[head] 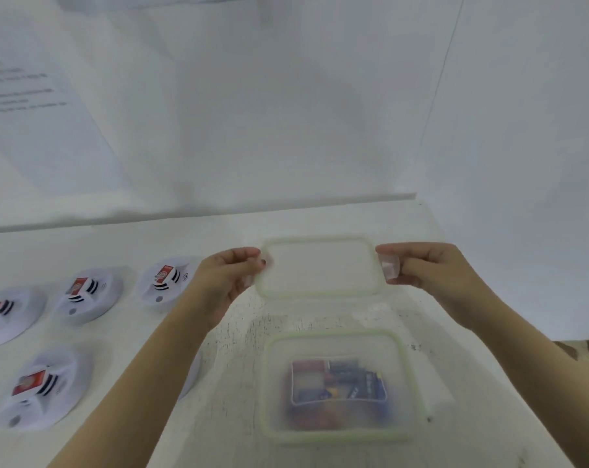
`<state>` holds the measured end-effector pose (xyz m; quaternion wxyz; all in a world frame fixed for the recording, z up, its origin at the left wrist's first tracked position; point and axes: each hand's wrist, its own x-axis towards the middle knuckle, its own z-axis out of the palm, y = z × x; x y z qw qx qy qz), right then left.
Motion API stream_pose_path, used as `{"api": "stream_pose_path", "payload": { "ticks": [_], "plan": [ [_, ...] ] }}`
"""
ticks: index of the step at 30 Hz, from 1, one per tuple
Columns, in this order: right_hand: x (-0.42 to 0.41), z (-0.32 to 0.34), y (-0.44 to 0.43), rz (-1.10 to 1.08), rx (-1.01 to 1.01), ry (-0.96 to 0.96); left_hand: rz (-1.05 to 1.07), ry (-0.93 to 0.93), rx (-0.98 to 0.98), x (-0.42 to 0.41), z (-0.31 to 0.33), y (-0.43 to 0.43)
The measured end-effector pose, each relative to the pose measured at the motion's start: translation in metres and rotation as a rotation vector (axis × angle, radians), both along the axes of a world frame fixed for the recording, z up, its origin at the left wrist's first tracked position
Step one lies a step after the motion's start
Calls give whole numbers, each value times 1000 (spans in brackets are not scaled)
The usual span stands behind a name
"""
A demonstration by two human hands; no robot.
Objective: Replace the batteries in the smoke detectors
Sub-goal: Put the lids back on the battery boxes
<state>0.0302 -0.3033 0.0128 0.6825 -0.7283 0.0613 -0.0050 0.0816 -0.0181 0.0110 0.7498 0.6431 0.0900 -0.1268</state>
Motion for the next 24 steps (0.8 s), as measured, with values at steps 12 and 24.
{"api": "stream_pose_path", "payload": {
  "ticks": [12, 24],
  "plan": [
    [-4, -24, 7, -50, -314, -25, -18, -53, 280, -17, -15, -13],
    [20, -24, 7, -68, -131, -36, 43, -138, 201, 1, -18, -23]
  ]
}}
